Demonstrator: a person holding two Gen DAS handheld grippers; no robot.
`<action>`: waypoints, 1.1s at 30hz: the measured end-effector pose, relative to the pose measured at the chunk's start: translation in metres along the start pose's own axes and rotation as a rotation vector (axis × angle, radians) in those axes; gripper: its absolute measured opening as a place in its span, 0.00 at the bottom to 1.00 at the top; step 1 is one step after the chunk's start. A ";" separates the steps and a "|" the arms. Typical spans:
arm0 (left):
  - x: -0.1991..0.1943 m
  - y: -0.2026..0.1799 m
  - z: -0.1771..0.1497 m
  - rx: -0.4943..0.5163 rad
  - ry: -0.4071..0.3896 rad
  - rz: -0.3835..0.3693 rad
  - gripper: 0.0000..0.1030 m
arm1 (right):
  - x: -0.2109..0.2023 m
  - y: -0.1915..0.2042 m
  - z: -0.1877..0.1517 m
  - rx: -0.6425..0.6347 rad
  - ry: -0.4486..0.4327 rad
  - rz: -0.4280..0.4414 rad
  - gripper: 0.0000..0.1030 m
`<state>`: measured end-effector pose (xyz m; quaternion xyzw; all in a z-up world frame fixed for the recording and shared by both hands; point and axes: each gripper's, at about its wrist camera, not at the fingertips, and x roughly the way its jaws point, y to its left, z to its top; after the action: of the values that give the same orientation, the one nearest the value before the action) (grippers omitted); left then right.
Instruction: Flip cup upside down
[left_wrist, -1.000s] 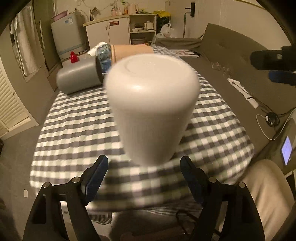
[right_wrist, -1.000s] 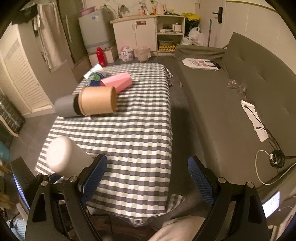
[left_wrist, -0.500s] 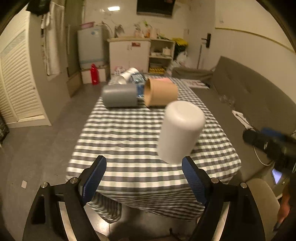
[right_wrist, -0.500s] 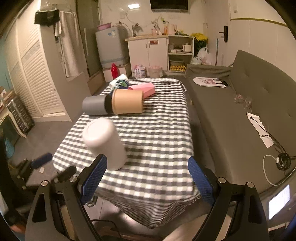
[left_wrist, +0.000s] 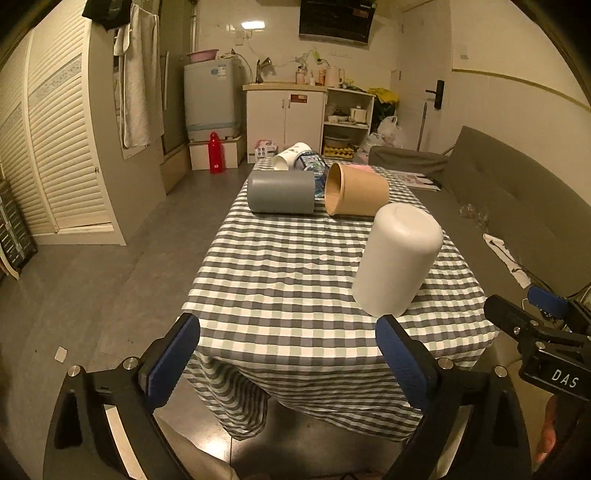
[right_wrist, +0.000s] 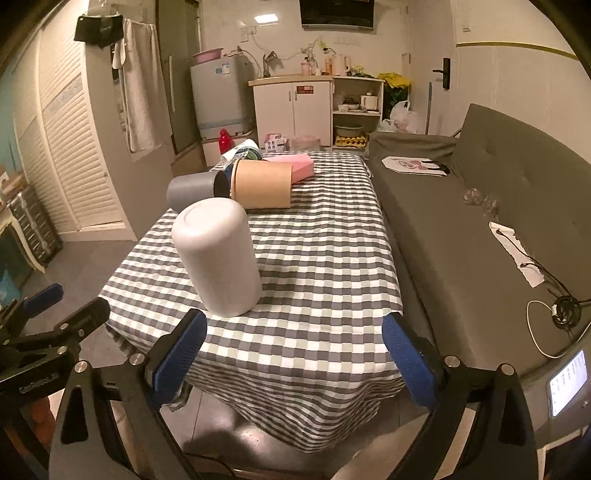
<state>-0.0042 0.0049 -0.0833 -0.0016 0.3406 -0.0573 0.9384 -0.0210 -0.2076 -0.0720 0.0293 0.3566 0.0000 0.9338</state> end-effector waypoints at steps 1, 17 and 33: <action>0.000 0.000 0.000 -0.002 -0.003 0.001 0.96 | 0.000 0.001 0.000 -0.002 0.000 -0.003 0.94; 0.001 0.008 0.000 -0.024 -0.016 0.037 0.99 | 0.002 0.002 -0.003 -0.017 0.007 -0.014 1.00; 0.004 0.009 0.001 -0.023 -0.011 0.044 1.00 | 0.009 0.005 -0.003 -0.026 0.025 -0.019 1.00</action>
<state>0.0003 0.0135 -0.0852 -0.0053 0.3360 -0.0326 0.9413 -0.0167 -0.2020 -0.0800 0.0137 0.3684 -0.0038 0.9296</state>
